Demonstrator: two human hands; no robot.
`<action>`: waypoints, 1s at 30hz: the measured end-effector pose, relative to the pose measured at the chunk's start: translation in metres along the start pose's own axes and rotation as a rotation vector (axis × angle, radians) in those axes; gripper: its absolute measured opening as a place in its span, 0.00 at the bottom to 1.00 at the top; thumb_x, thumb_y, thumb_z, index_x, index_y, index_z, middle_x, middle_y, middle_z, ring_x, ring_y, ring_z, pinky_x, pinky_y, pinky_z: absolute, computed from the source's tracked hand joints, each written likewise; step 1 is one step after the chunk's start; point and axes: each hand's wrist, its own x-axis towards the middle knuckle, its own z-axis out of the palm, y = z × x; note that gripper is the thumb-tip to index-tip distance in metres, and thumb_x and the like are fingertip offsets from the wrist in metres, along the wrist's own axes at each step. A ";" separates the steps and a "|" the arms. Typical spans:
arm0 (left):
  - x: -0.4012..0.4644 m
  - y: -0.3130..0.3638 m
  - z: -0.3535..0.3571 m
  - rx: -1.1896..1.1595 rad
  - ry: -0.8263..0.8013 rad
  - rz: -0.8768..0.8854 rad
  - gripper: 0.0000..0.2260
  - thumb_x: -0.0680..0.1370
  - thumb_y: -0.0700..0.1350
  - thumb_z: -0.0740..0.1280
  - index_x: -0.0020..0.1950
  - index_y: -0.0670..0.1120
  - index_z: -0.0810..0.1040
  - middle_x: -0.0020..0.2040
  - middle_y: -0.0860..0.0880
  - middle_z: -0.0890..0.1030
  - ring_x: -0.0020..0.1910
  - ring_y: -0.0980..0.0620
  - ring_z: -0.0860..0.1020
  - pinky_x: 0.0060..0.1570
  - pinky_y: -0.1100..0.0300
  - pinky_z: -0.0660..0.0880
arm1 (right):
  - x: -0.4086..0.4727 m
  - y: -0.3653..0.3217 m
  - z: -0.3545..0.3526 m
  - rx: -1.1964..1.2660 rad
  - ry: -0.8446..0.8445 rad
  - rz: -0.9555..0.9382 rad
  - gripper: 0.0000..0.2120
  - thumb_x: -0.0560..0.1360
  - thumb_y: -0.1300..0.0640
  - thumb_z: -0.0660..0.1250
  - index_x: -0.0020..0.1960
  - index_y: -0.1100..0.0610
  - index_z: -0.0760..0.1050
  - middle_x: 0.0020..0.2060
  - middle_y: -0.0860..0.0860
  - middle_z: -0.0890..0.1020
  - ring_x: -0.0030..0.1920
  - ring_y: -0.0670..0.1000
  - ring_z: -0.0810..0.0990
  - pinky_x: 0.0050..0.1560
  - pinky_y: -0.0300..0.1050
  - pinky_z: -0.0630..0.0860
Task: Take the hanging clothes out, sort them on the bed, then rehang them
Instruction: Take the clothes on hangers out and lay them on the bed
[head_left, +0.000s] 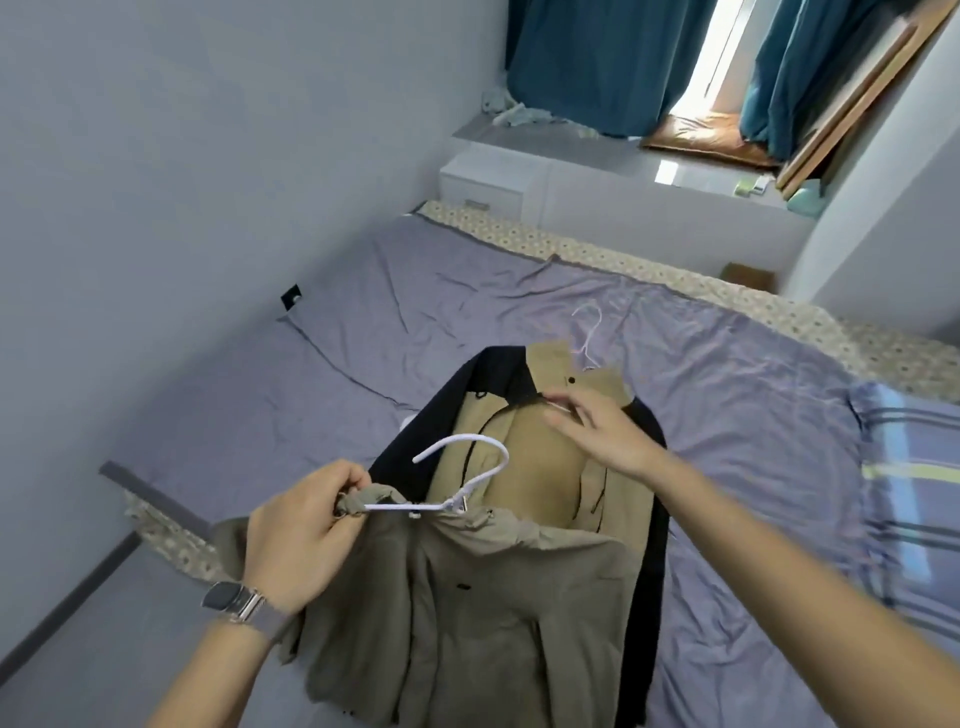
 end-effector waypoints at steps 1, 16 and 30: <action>0.008 0.002 0.005 0.002 0.008 -0.008 0.12 0.65 0.60 0.52 0.45 0.60 0.68 0.37 0.60 0.77 0.37 0.55 0.75 0.34 0.59 0.67 | -0.022 0.002 0.014 0.027 -0.134 -0.034 0.31 0.70 0.29 0.57 0.66 0.45 0.70 0.63 0.41 0.73 0.66 0.42 0.68 0.68 0.42 0.64; 0.097 0.040 0.062 -0.071 0.179 0.065 0.17 0.71 0.41 0.71 0.58 0.44 0.73 0.55 0.47 0.72 0.54 0.49 0.70 0.55 0.64 0.62 | 0.056 0.108 -0.048 -0.283 0.396 0.143 0.16 0.76 0.47 0.66 0.33 0.54 0.70 0.31 0.51 0.77 0.39 0.55 0.77 0.40 0.47 0.67; -0.045 -0.082 0.067 -0.147 0.120 -0.448 0.08 0.73 0.35 0.67 0.46 0.47 0.76 0.45 0.49 0.74 0.41 0.52 0.75 0.47 0.55 0.75 | 0.050 0.035 0.196 -0.448 -0.543 0.076 0.19 0.76 0.56 0.62 0.65 0.60 0.72 0.64 0.57 0.76 0.65 0.54 0.73 0.63 0.40 0.66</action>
